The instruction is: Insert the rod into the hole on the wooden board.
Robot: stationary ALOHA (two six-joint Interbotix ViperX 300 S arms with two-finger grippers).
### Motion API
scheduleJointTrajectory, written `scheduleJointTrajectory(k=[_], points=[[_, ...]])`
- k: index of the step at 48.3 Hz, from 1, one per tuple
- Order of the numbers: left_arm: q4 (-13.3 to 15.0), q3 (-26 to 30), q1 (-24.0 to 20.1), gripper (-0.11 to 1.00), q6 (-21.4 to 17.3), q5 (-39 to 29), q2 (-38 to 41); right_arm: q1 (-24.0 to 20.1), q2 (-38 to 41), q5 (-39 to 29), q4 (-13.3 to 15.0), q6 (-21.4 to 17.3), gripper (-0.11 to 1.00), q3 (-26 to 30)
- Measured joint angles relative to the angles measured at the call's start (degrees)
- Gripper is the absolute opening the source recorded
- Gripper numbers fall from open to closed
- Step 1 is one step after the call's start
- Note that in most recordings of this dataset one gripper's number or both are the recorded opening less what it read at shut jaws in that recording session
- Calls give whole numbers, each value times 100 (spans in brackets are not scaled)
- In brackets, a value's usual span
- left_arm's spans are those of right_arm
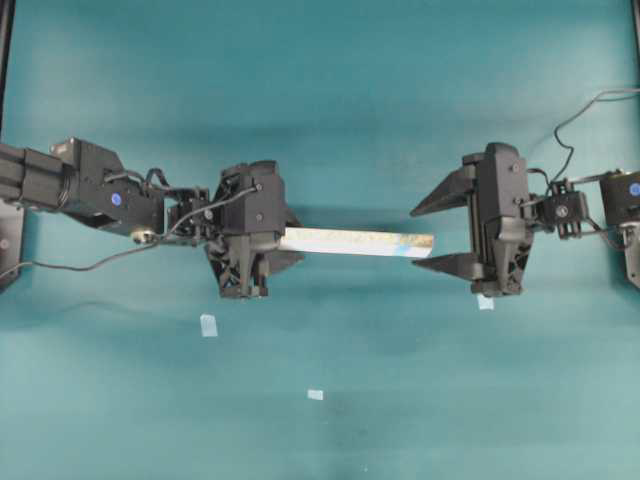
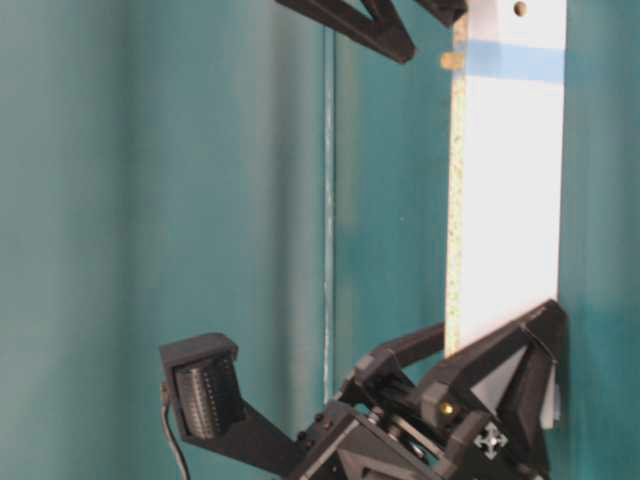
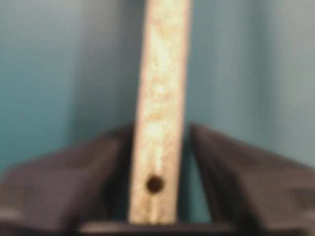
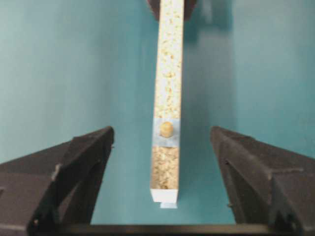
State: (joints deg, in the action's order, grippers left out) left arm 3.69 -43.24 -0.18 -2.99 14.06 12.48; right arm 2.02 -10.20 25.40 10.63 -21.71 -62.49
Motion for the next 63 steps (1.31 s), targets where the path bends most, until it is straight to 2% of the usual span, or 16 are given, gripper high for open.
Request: scheduleJointTrajectory(k=[3,5,19,46,63], points=[[-9,9,-9,93,0,-18,0,-9,-18,-35,0,-9,89,0],[0,18,-9,95,0,-35,0,-9,-35,-62,-9,0,89,0],[0,44,-18,93,0,-123,-44,-9,-123,-88,-9,0,88,0],[-9,-404,-26,92,0,-932,-1389,-9,-554,-387,0,-26,88,0],[0,-606,-26,92,-9,-1169,-1925,53,-1274,-387,-9,-18,88,-422]])
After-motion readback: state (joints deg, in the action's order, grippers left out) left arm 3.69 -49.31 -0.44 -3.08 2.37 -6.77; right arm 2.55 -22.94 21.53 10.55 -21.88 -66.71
